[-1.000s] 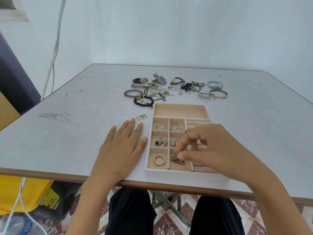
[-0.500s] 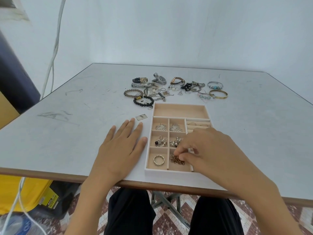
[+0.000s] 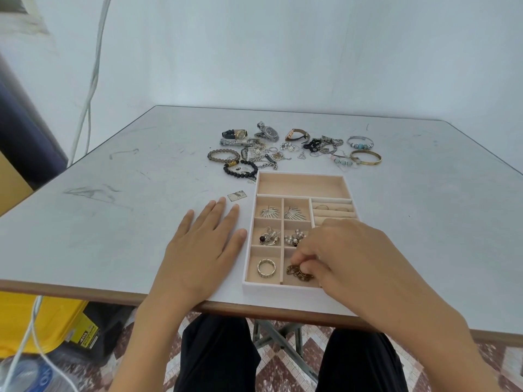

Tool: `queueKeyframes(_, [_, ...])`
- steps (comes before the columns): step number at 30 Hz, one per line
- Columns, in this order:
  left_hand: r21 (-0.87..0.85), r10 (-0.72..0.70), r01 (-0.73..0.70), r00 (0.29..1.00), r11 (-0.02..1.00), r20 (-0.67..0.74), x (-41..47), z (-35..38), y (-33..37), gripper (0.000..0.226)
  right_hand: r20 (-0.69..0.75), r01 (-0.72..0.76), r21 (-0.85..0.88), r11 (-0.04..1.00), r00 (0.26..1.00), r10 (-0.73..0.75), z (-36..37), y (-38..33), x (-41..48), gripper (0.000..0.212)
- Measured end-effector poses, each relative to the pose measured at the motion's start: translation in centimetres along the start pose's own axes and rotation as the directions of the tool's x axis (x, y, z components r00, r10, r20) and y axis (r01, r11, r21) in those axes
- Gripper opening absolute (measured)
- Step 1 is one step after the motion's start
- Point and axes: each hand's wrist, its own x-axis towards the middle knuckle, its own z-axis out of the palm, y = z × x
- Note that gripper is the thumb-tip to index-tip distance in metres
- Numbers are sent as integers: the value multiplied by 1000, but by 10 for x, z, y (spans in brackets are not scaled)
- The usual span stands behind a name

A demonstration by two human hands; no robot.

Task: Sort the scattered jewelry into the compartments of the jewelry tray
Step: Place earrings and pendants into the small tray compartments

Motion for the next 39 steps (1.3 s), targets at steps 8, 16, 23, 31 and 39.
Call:
queueKeyframes(8, [2, -1, 1, 1000, 1000, 0, 0, 0, 0, 89, 2, 32, 17, 999, 999, -32, 4, -2, 3, 14])
queueKeyframes(16, [6, -2, 2, 1000, 1000, 2, 0, -1, 0, 90, -12, 103, 49, 993, 995, -103, 1, 3, 6, 13])
queueKeyframes(23, [-23, -2, 2, 1000, 1000, -9, 0, -1, -1, 90, -70, 84, 200, 976, 995, -72, -14, 13, 15, 16])
queueKeyframes(31, [-49, 8, -9, 1000, 999, -24, 3, -2, -6, 88, -167, -57, 319, 946, 979, 116, -19, 64, 76, 2])
queueKeyframes(39, [-55, -7, 6, 1000, 998, -8, 4, -10, -3, 87, -158, -275, 181, 944, 939, 304, -8, 106, 155, 24])
